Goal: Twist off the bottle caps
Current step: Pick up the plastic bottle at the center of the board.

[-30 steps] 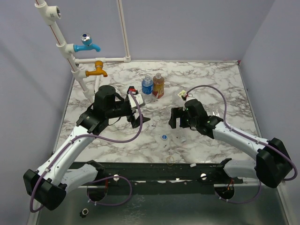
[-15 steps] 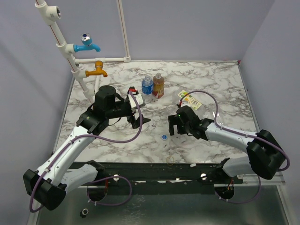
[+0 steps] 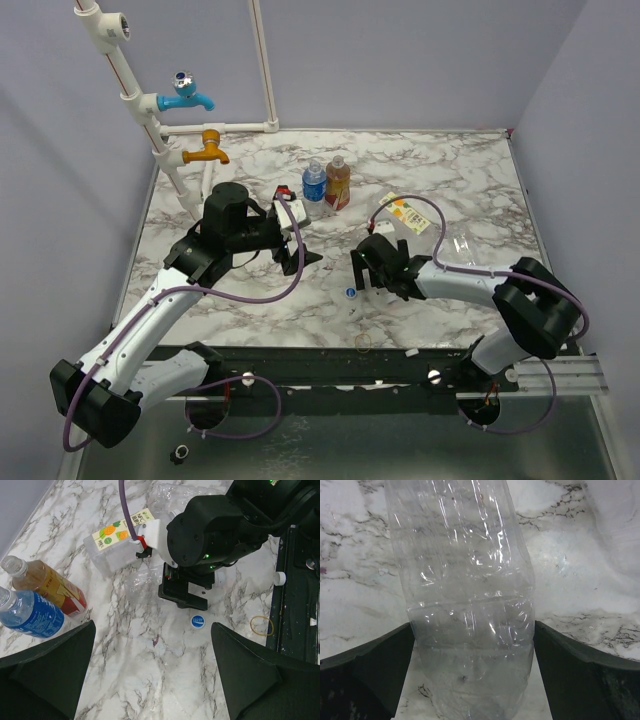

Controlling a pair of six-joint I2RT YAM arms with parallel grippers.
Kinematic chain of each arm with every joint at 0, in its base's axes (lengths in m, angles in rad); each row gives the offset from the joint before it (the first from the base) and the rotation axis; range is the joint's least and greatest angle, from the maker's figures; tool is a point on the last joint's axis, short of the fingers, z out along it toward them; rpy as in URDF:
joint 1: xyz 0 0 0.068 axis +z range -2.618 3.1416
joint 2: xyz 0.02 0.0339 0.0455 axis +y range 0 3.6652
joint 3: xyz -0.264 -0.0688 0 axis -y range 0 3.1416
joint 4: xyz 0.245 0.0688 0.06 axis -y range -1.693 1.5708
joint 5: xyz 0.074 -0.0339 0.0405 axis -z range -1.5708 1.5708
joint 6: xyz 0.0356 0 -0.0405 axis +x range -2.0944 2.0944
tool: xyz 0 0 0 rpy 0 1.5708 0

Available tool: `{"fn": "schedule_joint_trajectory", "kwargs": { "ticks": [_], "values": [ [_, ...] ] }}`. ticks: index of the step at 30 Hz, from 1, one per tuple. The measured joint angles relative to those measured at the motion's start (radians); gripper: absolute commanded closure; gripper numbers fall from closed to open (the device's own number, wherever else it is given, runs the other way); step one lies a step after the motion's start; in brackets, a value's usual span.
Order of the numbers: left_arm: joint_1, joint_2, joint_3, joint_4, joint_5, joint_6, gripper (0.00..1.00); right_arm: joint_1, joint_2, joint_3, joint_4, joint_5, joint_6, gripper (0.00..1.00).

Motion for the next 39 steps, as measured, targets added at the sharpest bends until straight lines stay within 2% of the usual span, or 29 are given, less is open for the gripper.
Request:
{"fn": "schedule_joint_trajectory", "kwargs": {
  "ticks": [4,6,10,13,22,27,32,39],
  "values": [
    [0.0,0.0,0.0,0.0,0.0,-0.011,0.01,0.012,0.024,0.014,0.025,0.045,0.0,0.0],
    [0.0,0.0,0.0,0.0,0.0,-0.014,0.01,0.014,0.03,0.015,0.034,0.061,0.0,0.04],
    [0.0,0.0,0.0,-0.001,0.0,-0.019,0.01,0.018,0.032,0.015,0.04,0.077,0.0,0.2],
    [0.0,0.0,0.0,-0.003,0.0,-0.019,0.01,0.019,0.032,0.014,0.041,0.082,-0.002,0.41],
    [0.0,-0.014,-0.005,-0.009,0.0,0.025,0.01,0.019,-0.044,-0.023,0.062,0.066,-0.029,0.43],
    [0.0,-0.016,-0.005,-0.011,0.001,0.077,0.01,0.019,-0.189,-0.022,0.079,-0.06,-0.09,0.47],
    [-0.006,-0.04,-0.019,-0.016,0.008,0.23,0.01,0.009,-0.266,0.065,0.053,-0.291,-0.124,0.5],
    [-0.061,-0.152,-0.127,-0.018,0.008,0.697,0.01,0.003,-0.273,0.27,-0.039,-0.564,-0.151,0.53]
  ]
}}
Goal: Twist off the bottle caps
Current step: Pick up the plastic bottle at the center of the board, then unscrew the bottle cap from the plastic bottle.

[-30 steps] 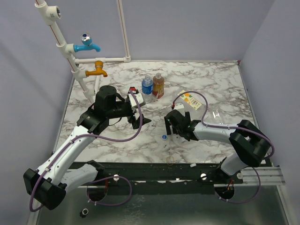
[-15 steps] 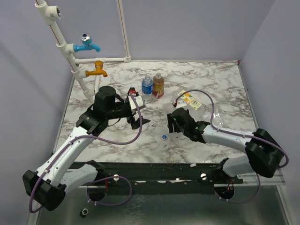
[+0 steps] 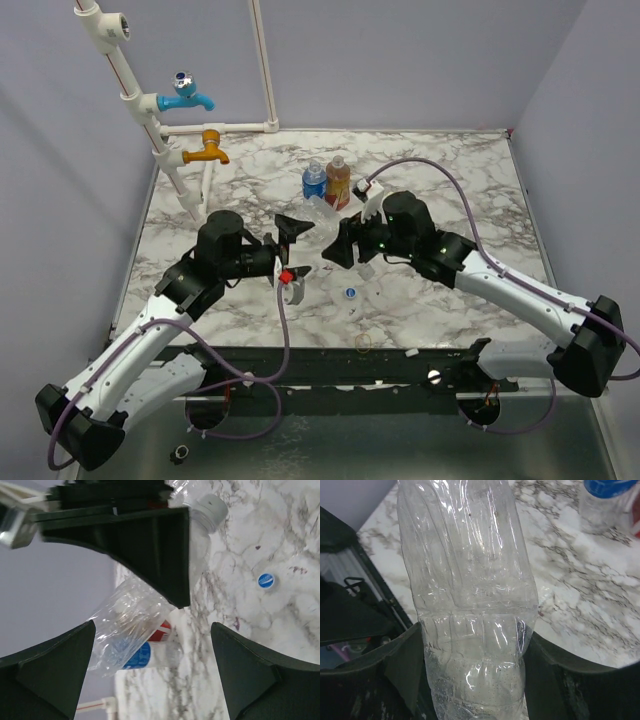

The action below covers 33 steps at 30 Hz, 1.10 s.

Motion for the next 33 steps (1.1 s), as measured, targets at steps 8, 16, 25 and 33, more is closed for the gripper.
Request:
{"fn": "schedule_joint_trajectory", "kwargs": {
  "ticks": [8,16,25,33],
  "values": [
    [-0.031,-0.101,-0.208,0.173,-0.023,0.443,0.01,-0.046,0.012,0.1,-0.048,-0.225,0.025,0.54],
    [-0.033,-0.048,-0.357,0.598,-0.059,0.61,0.01,-0.214,0.066,0.116,0.002,-0.512,0.182,0.56],
    [-0.033,0.11,-0.35,0.931,-0.117,0.753,0.01,-0.255,0.148,0.17,0.177,-0.79,0.407,0.57],
    [-0.041,0.144,-0.326,1.025,-0.131,0.82,0.01,-0.267,0.186,0.127,0.423,-0.977,0.629,0.62]
  ]
}}
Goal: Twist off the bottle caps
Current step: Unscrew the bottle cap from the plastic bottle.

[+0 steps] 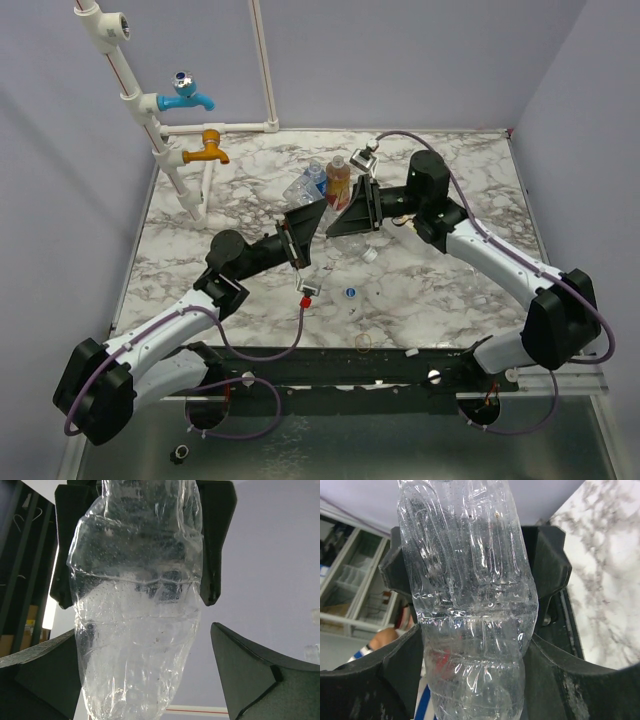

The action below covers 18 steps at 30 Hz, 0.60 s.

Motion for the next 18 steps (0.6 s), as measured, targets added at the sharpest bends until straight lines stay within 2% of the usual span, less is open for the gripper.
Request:
{"fn": "schedule_joint_trajectory", "kwargs": {
  "ticks": [10,18],
  "values": [
    [0.0,-0.006,-0.003,0.019,0.007,0.034,0.01,0.0,0.08,-0.065,0.367,-0.154,0.312,0.66],
    [0.0,-0.019,-0.02,0.024,0.022,0.037,0.01,0.001,0.117,-0.063,0.442,-0.191,0.375,0.68]
  ]
}}
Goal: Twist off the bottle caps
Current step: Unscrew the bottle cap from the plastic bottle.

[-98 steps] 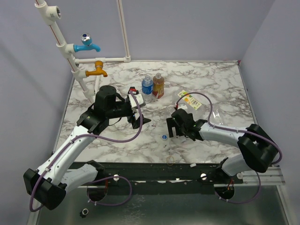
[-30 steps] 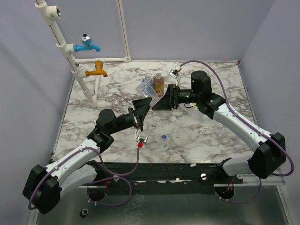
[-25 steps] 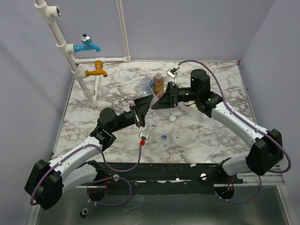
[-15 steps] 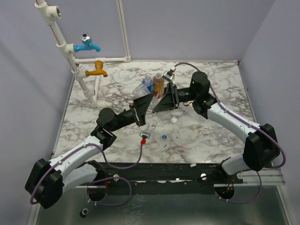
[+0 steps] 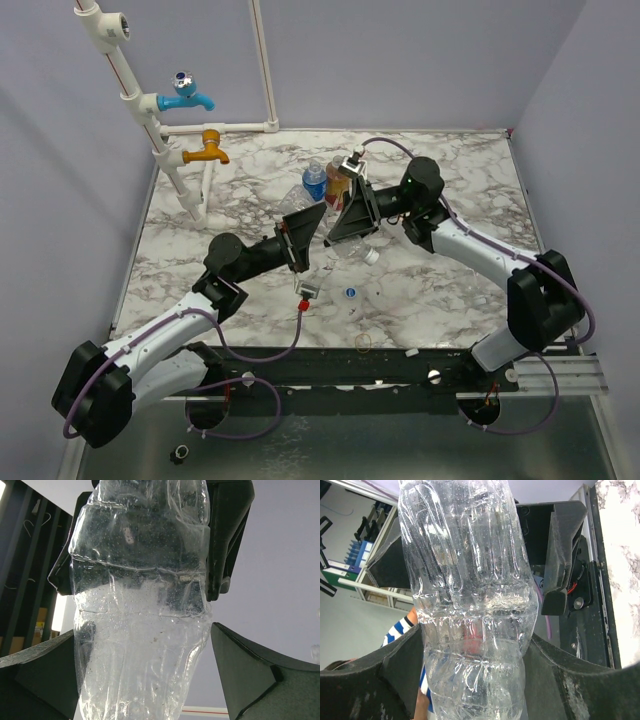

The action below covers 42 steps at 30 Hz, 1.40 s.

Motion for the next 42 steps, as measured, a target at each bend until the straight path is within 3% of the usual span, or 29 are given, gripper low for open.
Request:
{"fn": "schedule_joint_trajectory", "kwargs": {
  "ticks": [7,15,19,24,27,32,36,42],
  "values": [
    [-0.017,-0.003,-0.006,0.0,0.003,-0.013,0.01,0.0,0.034,0.029,0.029,-0.003,0.001,0.68],
    [-0.036,-0.004,-0.012,-0.021,-0.004,-0.025,0.17,0.0,0.108,0.032,0.227,-0.006,0.123,0.66],
    [-0.037,-0.004,-0.012,-0.027,-0.016,-0.03,0.38,0.0,0.116,0.031,0.259,-0.007,0.151,0.53],
    [-0.039,-0.01,-0.011,-0.041,-0.023,-0.034,0.58,0.0,0.116,0.033,0.221,-0.01,0.131,0.25],
    [-0.04,-0.024,-0.012,-0.074,-0.035,-0.043,0.67,0.0,0.103,0.076,0.048,-0.013,0.019,0.0],
    [-0.035,-0.053,-0.011,-0.095,-0.08,-0.055,0.79,-0.002,0.075,0.259,-0.456,0.026,-0.311,0.0],
    [-0.034,-0.08,-0.011,-0.105,-0.109,-0.105,0.86,-0.015,0.051,0.414,-0.808,0.177,-0.554,0.0],
    [-0.044,-0.094,-0.011,-0.182,-0.129,-0.28,0.88,-0.032,-0.032,0.582,-1.076,0.514,-0.795,0.0]
  ]
}}
